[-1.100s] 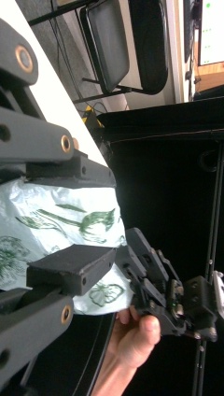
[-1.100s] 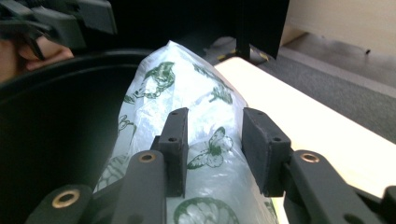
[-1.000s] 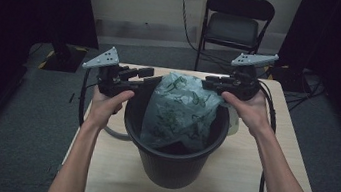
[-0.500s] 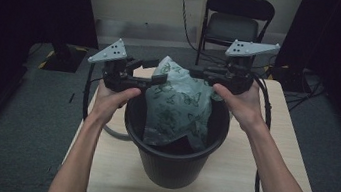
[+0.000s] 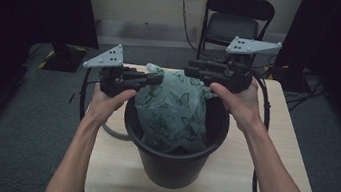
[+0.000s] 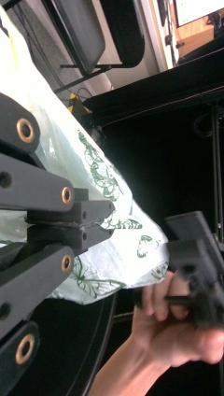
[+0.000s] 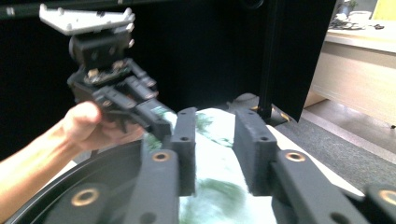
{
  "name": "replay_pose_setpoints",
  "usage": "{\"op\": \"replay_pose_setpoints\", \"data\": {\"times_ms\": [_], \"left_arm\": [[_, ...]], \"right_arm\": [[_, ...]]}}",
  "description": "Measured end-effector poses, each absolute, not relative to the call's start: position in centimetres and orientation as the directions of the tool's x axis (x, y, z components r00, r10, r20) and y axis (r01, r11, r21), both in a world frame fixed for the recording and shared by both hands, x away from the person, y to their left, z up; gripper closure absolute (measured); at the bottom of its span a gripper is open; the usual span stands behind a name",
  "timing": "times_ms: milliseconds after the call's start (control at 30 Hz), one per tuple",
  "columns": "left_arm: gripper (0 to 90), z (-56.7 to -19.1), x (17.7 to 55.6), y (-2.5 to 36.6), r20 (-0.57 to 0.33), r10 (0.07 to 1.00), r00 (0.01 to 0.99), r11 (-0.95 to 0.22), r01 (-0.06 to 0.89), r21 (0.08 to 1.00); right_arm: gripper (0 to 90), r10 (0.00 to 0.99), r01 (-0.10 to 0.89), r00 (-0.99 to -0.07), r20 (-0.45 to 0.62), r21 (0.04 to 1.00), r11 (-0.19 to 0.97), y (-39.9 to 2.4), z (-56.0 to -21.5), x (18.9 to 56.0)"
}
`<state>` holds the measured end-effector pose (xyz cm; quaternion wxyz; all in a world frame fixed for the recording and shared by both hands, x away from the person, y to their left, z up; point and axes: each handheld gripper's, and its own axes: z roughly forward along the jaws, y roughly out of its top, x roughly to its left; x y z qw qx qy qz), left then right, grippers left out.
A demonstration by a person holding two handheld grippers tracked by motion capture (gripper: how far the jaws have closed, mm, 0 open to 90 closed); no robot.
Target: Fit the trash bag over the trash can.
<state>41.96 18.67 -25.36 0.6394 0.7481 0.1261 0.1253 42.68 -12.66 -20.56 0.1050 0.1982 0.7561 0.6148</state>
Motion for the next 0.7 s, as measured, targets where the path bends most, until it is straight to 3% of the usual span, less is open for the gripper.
{"op": "replay_pose_setpoints", "data": {"times_ms": [133,333,400,433,600,700], "left_arm": [[90.0,-26.4,41.7,19.1,0.018,0.363,0.931,-0.170,0.047,0.984],[90.0,-27.0,41.6,19.6,-0.001,0.383,0.924,-0.162,0.068,0.984],[89.4,-27.2,41.6,19.8,-0.014,0.377,0.926,-0.149,0.076,0.986],[86.7,-27.3,41.6,19.8,-0.016,0.379,0.925,-0.151,0.079,0.985],[55.9,-26.8,41.4,19.9,-0.024,0.419,0.907,-0.113,0.079,0.990],[50.0,-26.5,41.6,20.1,-0.041,0.429,0.903,-0.085,0.085,0.993]], "right_arm": [[70.7,0.476,0.209,-0.871,0.118,0.967,0.144,-14.8,-21.6,43.9],[50.2,0.541,0.314,-0.825,0.162,0.928,0.201,-16.7,-25.2,45.5],[48.3,0.553,0.333,-0.815,0.173,0.921,0.203,-17.1,-26.0,45.6],[47.8,0.550,0.343,-0.815,0.183,0.917,0.205,-17.1,-26.2,45.6],[52.0,0.537,0.367,-0.822,0.188,0.897,0.247,-16.6,-26.6,45.8],[58.4,0.527,0.358,-0.832,0.175,0.894,0.268,-16.3,-26.5,45.8]]}}
